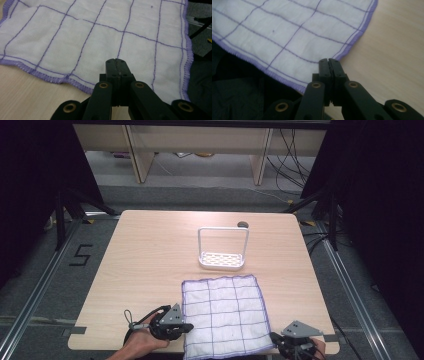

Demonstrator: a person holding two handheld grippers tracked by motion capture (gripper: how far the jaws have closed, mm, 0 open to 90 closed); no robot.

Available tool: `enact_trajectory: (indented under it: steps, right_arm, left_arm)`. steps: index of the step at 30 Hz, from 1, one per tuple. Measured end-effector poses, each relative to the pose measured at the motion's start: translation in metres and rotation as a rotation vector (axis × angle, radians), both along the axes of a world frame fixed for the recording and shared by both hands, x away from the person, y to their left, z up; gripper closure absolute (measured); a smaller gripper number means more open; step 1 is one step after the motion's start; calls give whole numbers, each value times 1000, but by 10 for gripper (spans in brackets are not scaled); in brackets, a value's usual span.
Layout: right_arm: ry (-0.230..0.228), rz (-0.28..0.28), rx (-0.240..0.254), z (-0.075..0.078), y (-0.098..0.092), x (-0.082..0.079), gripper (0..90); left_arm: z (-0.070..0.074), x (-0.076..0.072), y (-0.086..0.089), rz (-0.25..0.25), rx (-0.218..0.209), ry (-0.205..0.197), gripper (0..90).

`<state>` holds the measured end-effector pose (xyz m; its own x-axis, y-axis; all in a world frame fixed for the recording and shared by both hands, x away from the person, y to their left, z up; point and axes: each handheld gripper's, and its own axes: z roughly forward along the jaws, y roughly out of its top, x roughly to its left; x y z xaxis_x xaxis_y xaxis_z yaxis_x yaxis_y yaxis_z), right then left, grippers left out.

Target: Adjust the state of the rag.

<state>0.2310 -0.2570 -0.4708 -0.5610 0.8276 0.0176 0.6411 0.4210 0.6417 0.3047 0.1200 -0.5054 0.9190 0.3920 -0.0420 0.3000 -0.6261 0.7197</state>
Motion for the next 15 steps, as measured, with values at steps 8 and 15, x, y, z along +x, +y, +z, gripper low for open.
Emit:
enact_trajectory:
  steps: [8, 15]
  right_arm:
    - [4, -4, 10, 1, 9, 5, 701]
    - [-34, 9, 17, 2, 12, 28, 607]
  left_arm:
    - [-1, 13, 14, 11, 0, 22, 871]
    - [3, 30, 33, 128, -79, 73, 664]
